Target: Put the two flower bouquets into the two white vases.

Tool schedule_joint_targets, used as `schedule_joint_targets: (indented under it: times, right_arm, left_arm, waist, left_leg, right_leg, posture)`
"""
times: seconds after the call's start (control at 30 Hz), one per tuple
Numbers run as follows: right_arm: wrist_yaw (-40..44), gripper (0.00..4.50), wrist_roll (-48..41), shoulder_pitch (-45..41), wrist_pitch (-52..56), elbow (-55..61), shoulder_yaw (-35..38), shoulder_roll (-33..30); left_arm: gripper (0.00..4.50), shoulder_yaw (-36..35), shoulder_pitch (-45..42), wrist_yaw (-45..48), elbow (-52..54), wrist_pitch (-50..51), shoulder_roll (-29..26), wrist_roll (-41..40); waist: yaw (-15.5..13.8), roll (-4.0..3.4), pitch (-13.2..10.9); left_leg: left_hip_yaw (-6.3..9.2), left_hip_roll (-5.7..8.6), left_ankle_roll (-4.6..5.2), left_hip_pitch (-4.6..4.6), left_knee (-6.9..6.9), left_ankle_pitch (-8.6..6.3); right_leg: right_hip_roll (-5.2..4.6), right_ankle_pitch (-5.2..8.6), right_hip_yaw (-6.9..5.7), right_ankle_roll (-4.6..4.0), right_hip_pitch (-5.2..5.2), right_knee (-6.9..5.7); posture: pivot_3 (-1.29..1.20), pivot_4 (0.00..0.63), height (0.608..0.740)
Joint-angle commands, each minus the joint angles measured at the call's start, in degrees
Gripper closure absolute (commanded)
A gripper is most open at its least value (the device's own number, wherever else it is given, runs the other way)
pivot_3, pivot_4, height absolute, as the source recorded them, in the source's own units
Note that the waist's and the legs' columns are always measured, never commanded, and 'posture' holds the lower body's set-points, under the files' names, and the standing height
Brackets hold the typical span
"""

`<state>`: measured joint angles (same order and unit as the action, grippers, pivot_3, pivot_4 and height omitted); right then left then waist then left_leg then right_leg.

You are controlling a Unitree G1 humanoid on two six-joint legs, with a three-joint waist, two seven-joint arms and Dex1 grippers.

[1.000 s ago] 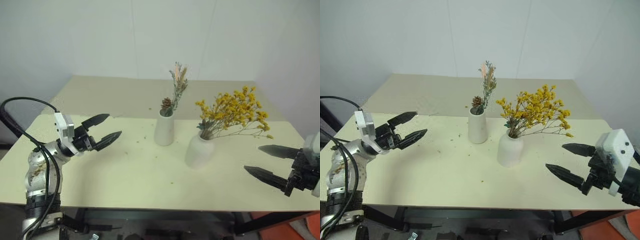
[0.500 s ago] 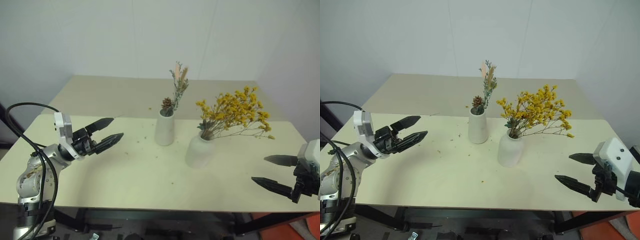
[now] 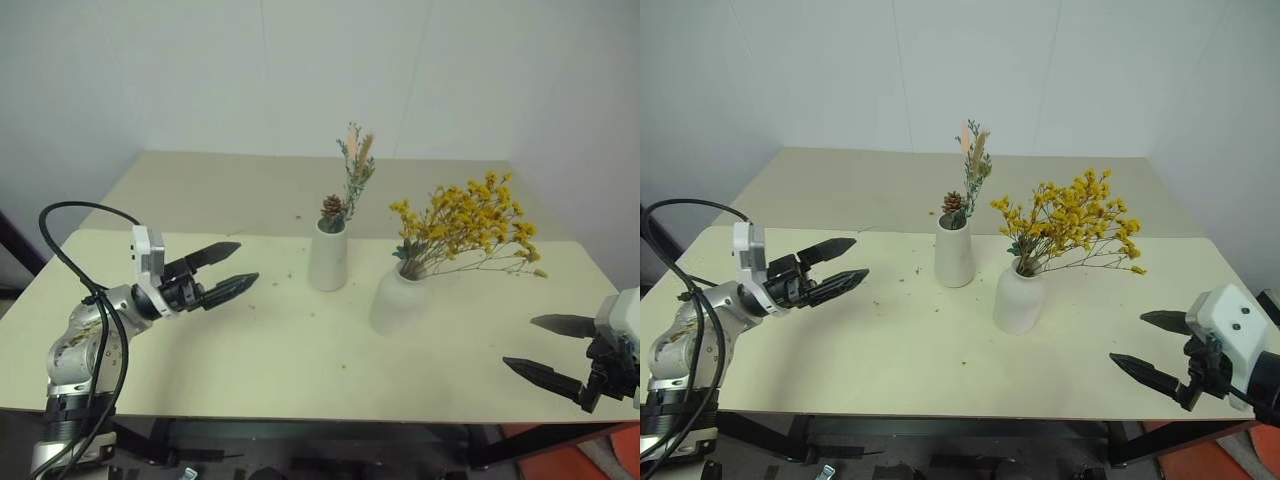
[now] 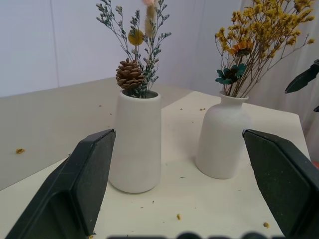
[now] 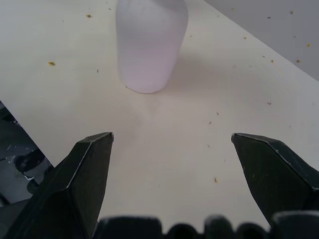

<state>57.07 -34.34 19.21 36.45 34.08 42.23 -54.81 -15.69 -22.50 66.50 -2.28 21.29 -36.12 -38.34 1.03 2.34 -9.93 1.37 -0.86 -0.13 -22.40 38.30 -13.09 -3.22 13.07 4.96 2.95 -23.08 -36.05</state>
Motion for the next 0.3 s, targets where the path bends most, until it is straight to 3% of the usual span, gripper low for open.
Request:
schedule_joint_targets:
  times: [0.03, 0.3]
  right_arm:
    - [0.64, 0.00, -0.40, -0.13, 0.02, 0.50, 3.26, -0.67]
    - [1.33, 0.00, 0.68, -4.36, -1.34, -4.51, -0.73, -3.10]
  left_arm:
    - [0.04, -1.44, -1.01, 0.98, -0.11, -0.52, -2.47, -0.30]
    - [0.04, -1.74, 0.63, -0.22, 3.17, -0.24, -2.66, -1.31]
  waist:
    - [-0.02, 0.00, 0.00]
    - [-0.09, 0.01, -0.01]
  left_leg:
    - [0.00, 0.00, 0.00, 0.00, 0.00, 0.00]
    - [-0.01, 0.00, 0.00, -0.02, -0.02, 0.00]
  right_leg:
    - [0.00, 0.01, 0.00, -0.01, -0.01, 0.00]
    - [-0.02, 0.03, 0.00, 0.00, -0.01, 0.03]
  posture:
    - [0.00, 0.150, 0.740]
    - [0.00, 0.150, 0.740]
